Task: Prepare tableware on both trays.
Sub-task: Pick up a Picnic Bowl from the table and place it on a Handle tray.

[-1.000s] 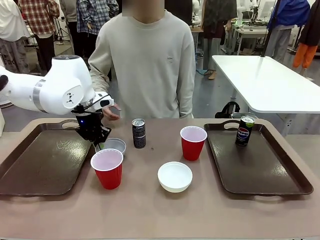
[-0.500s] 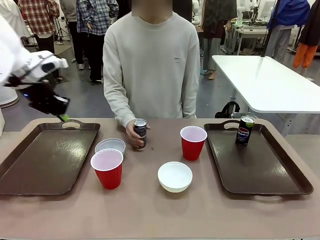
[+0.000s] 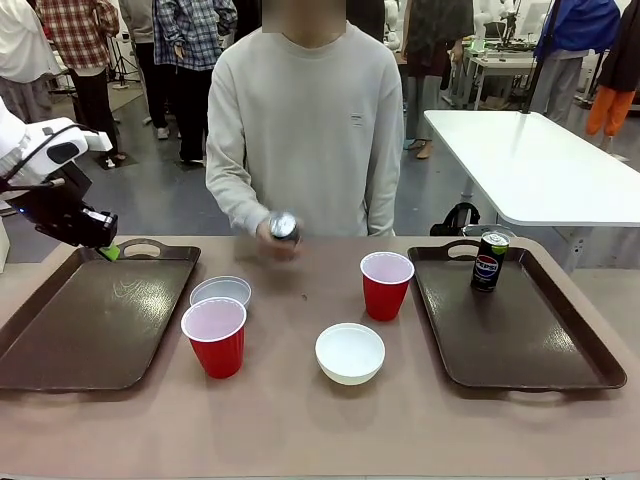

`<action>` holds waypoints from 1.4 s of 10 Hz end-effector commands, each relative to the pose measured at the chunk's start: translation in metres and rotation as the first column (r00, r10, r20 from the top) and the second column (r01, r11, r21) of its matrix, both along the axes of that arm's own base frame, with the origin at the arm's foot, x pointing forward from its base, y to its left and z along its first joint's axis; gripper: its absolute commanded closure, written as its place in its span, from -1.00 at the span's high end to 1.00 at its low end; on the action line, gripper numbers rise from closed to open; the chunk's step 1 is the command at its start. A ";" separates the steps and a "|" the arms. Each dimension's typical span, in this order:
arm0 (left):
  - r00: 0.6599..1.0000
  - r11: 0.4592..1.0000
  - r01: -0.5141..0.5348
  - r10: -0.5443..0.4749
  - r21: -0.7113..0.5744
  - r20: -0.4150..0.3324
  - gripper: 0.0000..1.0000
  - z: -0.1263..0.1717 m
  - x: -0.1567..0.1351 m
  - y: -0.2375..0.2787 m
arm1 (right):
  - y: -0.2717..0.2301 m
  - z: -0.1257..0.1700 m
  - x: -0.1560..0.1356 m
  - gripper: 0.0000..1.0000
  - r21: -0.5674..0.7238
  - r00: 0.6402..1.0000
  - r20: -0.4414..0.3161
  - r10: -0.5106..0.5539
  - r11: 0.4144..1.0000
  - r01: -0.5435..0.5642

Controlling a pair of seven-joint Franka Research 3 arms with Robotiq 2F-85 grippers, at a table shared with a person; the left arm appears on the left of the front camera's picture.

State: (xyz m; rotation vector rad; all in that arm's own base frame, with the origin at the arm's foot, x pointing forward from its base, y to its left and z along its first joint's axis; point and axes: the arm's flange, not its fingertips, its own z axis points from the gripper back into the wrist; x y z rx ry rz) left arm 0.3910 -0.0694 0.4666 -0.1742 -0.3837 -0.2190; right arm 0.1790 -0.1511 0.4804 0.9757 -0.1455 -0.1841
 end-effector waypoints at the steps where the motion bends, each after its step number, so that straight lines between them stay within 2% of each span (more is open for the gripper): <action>1: 0.999 0.998 0.036 -0.035 -0.042 0.016 -1.00 -0.008 0.005 0.003 | 0.000 0.001 0.000 1.00 0.014 1.000 0.016 0.013 1.000 -0.013; 5: 1.000 1.000 0.004 -0.004 -0.002 -0.004 -0.99 -0.003 0.002 -0.001 | 0.000 0.001 0.000 1.00 0.014 1.000 0.016 0.013 1.000 -0.013; 10: 0.998 0.996 0.058 -0.058 0.060 -0.003 -0.99 -0.012 0.003 -0.026 | 0.000 0.001 0.000 1.00 0.014 1.000 0.016 0.013 1.000 -0.013; 11: 0.997 0.994 0.077 -0.077 0.081 -0.005 -0.59 -0.013 -0.003 -0.030 | 0.000 0.001 0.000 1.00 0.014 1.000 0.016 0.013 1.000 -0.013; 12: 0.995 0.989 0.094 -0.095 0.110 -0.001 -0.59 -0.015 -0.023 -0.030 | 0.000 0.001 0.000 1.00 0.014 1.000 0.016 0.013 1.000 -0.013; 13: 0.988 0.980 0.143 -0.150 0.139 0.037 -0.20 -0.017 -0.052 -0.027 | 0.000 0.001 0.000 1.00 0.014 1.000 0.016 0.013 1.000 -0.013; 14: 0.982 0.974 0.172 -0.182 0.147 0.057 -0.57 -0.021 -0.070 -0.024 | 0.000 0.001 0.000 1.00 0.014 1.000 0.016 0.013 1.000 -0.013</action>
